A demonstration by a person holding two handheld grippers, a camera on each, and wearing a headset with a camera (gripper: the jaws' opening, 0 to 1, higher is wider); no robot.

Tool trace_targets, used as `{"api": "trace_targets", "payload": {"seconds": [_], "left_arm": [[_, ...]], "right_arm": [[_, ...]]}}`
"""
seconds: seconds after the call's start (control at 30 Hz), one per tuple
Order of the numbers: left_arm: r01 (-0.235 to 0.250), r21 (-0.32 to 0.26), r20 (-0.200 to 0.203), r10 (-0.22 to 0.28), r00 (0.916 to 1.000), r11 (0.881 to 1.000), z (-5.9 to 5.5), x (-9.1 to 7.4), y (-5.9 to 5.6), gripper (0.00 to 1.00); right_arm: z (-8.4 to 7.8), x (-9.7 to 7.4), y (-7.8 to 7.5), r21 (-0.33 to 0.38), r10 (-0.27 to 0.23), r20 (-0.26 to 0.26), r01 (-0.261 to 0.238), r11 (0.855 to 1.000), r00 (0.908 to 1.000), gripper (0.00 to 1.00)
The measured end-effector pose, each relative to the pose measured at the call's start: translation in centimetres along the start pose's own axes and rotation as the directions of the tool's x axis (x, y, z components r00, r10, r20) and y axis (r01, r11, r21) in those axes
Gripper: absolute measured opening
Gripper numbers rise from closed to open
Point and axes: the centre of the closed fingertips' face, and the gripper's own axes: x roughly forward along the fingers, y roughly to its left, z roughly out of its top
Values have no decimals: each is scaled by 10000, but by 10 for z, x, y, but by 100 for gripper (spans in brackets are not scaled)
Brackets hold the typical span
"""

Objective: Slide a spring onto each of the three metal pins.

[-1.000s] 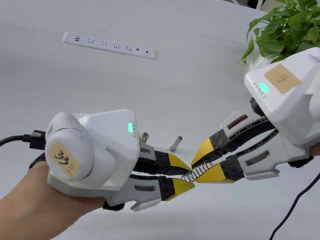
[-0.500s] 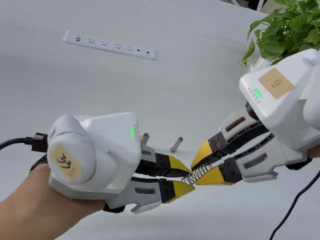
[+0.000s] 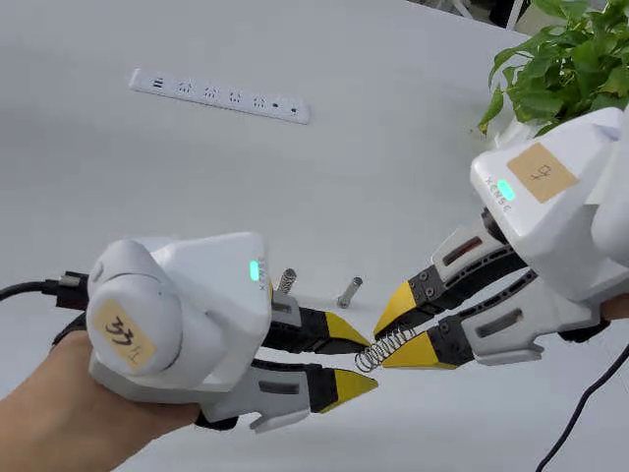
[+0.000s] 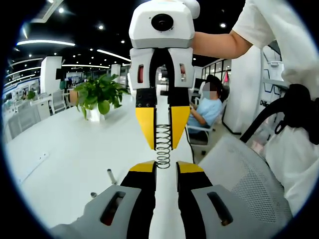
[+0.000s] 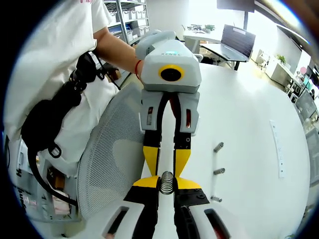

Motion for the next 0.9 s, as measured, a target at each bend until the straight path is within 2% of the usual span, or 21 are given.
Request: {"api": "trace_targets", "payload": {"seconds": [0.43, 0.67, 0.83, 0.9], "left_arm": [[-901, -375, -319, 889, 9955, 9952, -20, -25, 20, 30], [-1574, -578, -415, 1552, 9870, 9858, -36, -46, 34, 43], [-2076, -603, -540, 2045, 9774, 9764, -49, -66, 45, 51], [-2277, -630, -661, 2236, 9724, 9717, -56, -73, 50, 55]], "right_arm": [[-14, -7, -20, 508, -681, -111, 686, 9963, 9976, 6], [-23, -8, -36, 887, -1070, -311, 1094, 9900, 9938, 6], [-32, -7, -49, 1140, -1331, -501, 1380, 9838, 9898, 6], [-39, -5, -59, 1312, -1464, -576, 1529, 9795, 9875, 6]]}}
